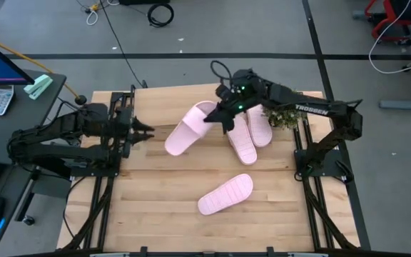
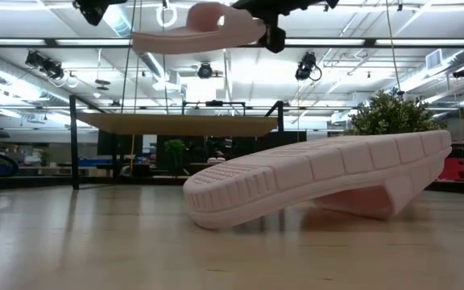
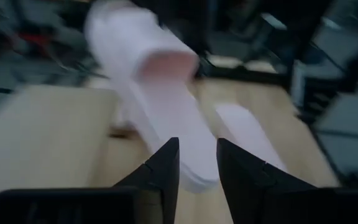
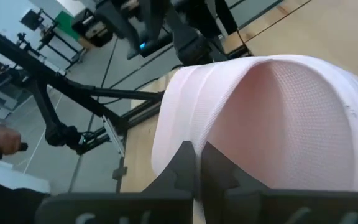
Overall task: Pick and place slides into the shelf
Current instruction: Put the pink slides on the shelf
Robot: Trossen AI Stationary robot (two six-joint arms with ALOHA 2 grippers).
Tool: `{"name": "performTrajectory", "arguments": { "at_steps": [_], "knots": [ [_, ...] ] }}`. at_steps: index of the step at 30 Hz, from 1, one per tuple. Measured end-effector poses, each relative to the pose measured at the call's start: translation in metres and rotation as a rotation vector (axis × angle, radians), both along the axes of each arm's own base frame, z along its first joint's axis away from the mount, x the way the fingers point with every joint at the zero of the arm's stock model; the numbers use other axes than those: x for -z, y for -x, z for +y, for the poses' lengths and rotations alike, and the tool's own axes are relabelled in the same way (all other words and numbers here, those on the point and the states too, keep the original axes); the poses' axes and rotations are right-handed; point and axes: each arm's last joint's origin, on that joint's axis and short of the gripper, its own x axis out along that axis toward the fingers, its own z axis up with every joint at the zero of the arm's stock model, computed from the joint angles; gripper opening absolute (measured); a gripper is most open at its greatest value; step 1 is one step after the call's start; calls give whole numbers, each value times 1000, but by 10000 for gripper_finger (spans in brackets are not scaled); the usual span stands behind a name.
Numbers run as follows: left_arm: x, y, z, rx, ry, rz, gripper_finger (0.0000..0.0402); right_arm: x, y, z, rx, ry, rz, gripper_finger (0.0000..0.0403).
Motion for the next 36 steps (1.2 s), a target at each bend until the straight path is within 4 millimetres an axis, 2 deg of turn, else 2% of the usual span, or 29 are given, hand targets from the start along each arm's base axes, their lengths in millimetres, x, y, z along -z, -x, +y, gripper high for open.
{"name": "performTrajectory", "arguments": {
  "at_steps": [4, 10, 18, 23, 27, 30, 36],
  "knots": [
    [-9, 1, 5, -168, -48, -12, 122, 0, 8, -20, -23, -3, -20, 7],
    [-38, -6, 10, -289, -70, -55, 132, 1, 19, -45, -77, 3, -58, 7],
    [-66, -42, 26, -369, -80, -31, 128, -20, 26, -68, -143, 112, -172, 7],
    [-79, -65, 32, -377, -79, -23, 128, -36, 12, -84, -184, 196, -245, 7],
    [-93, -74, 34, -378, -79, -45, 134, -45, -4, -101, -229, 213, -292, 7],
    [-104, -74, 34, -382, -80, -68, 137, -44, -16, -116, -245, 207, -300, 7],
    [-119, -59, 31, -403, -88, -48, 131, -30, -37, -143, -265, 160, -281, 7]
  ]
}}
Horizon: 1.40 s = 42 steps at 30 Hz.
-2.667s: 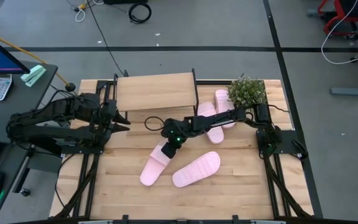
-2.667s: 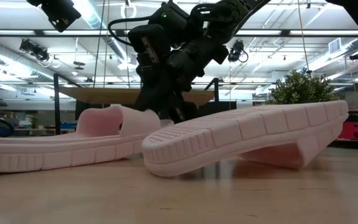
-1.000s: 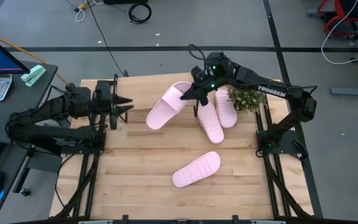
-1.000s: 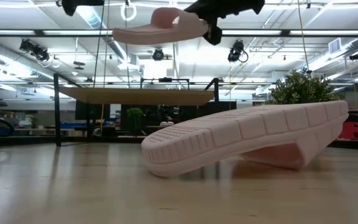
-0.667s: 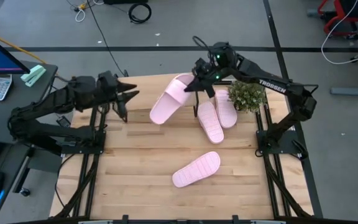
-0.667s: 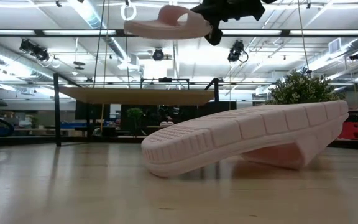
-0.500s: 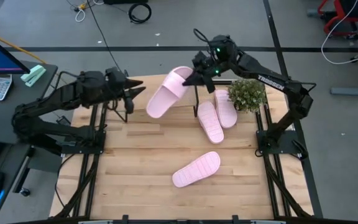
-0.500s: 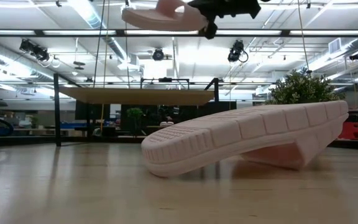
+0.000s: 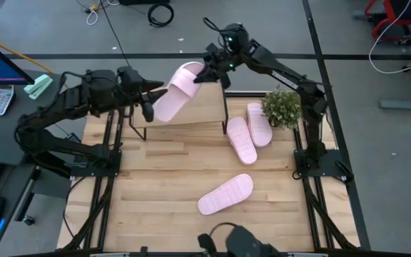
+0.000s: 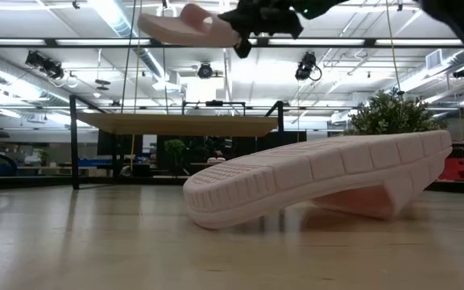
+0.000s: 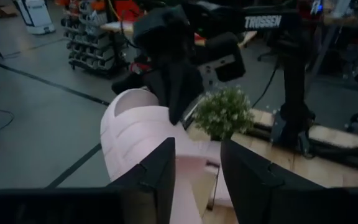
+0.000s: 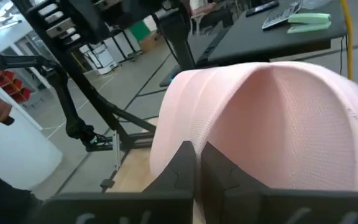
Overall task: Pick and place slides into the shelf
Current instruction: Put the pink slides on the shelf
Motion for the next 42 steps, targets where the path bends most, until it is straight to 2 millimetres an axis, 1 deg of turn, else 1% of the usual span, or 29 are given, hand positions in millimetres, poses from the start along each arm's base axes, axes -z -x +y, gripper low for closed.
{"name": "performTrajectory", "arguments": {
  "at_steps": [3, 9, 12, 16, 20, 26, 29, 33, 38, 42],
  "knots": [
    [-4, 9, -2, -3, -7, 29, 129, 6, -11, -9, -16, -19, 7, 7],
    [-1, 19, -4, 0, 3, 128, 135, 13, -34, -22, -56, -53, -6, 7],
    [1, 26, -5, 0, 16, 188, 139, 19, -41, -27, -58, -53, -31, 7],
    [10, 32, -6, 1, 42, 307, 138, 28, -47, -31, -55, -89, -11, 7],
    [18, 39, -5, -28, 94, 398, 136, 29, -51, -26, -65, -80, -13, 7],
    [26, 49, 1, -129, 209, 455, 153, 17, -51, -12, -90, -35, -49, 7],
    [26, 53, 3, -164, 252, 437, 168, 8, -48, -9, -72, 2, -72, 7],
    [22, 65, 2, -202, 322, 348, 188, -1, -44, -8, -10, 80, -105, 7],
    [16, 85, -4, -266, 405, 208, 206, -8, -36, -16, 61, 136, -128, 7],
    [8, 102, -9, -309, 431, 53, 217, -14, -29, -22, 107, 162, -144, 7]
  ]
}}
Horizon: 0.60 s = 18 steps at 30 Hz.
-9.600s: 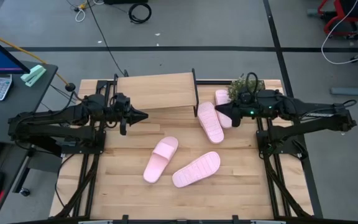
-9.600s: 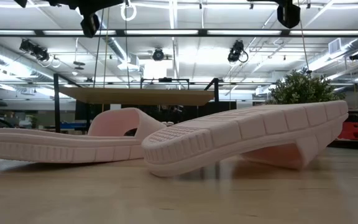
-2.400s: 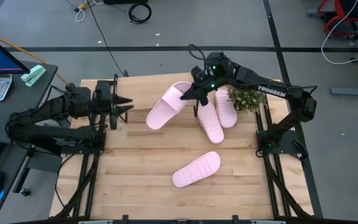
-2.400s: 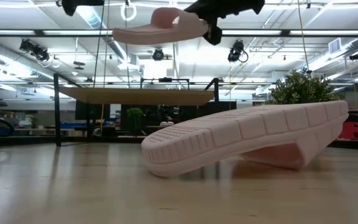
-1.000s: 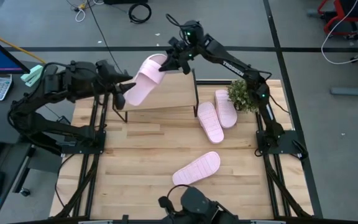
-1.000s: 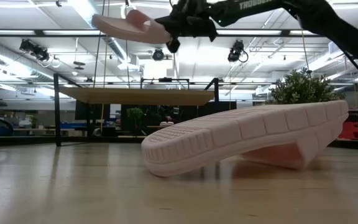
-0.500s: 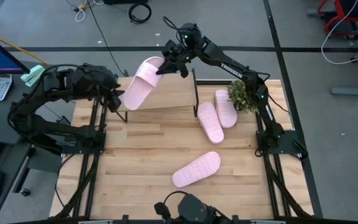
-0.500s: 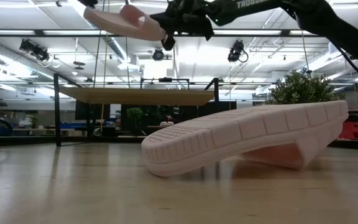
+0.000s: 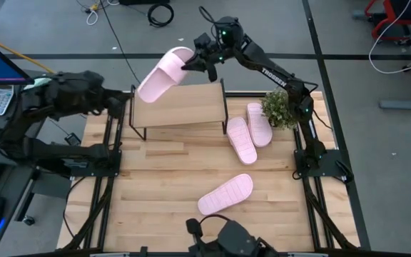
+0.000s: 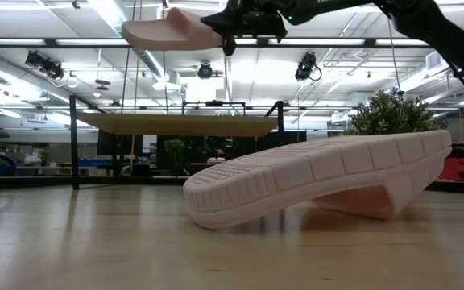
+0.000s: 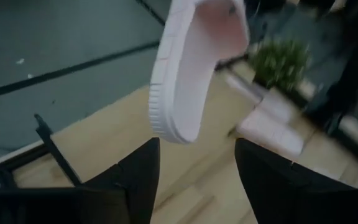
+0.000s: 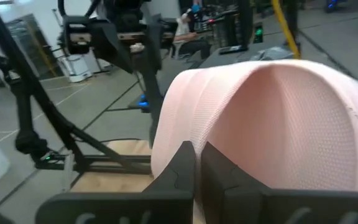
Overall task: Pick and place slides into the shelf
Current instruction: Put the pink slides on the shelf
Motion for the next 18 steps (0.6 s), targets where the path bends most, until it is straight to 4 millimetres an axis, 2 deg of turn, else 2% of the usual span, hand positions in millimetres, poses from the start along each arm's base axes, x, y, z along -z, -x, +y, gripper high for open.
{"name": "performTrajectory", "arguments": {
  "at_steps": [4, 7, 14, 18],
  "knots": [
    [1, 13, -3, -88, 5, -114, 227, -5, 2, -3, 9, 13, -33, 7],
    [8, 14, -2, -169, 25, -232, 239, -11, 3, -2, 9, 12, -63, 7],
    [36, -7, 6, -224, 51, -518, 273, -16, 1, -1, 34, 2, -98, 7],
    [54, -16, 9, -223, 57, -523, 284, -17, 1, -1, 35, -4, -100, 7]
  ]
}}
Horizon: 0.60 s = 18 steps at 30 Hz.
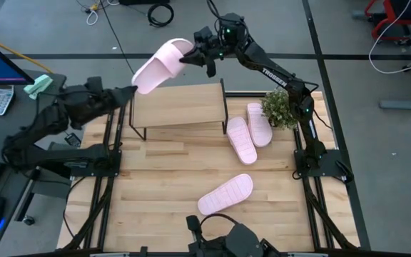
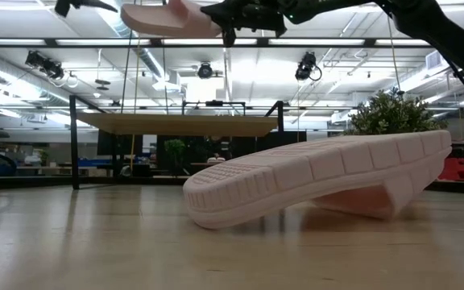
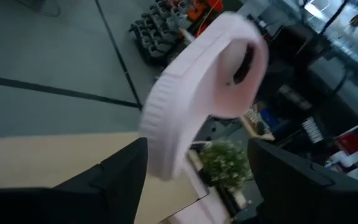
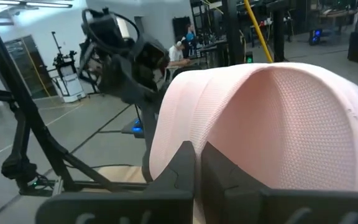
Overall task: Pick and place slides into the shelf
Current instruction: Put the pink slides on the shelf
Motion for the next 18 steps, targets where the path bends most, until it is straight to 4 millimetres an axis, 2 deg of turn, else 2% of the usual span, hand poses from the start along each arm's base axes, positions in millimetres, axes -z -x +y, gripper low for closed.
{"name": "performTrajectory", "arguments": {
  "at_steps": [7, 18],
  "knots": [
    [16, -7, 3, -4, -26, 57, 286, 0, -1, 1, -9, -27, 9, 7],
    [16, -7, 4, -31, -69, 100, 286, 0, -6, 11, -79, -54, 21, 7]
  ]
}}
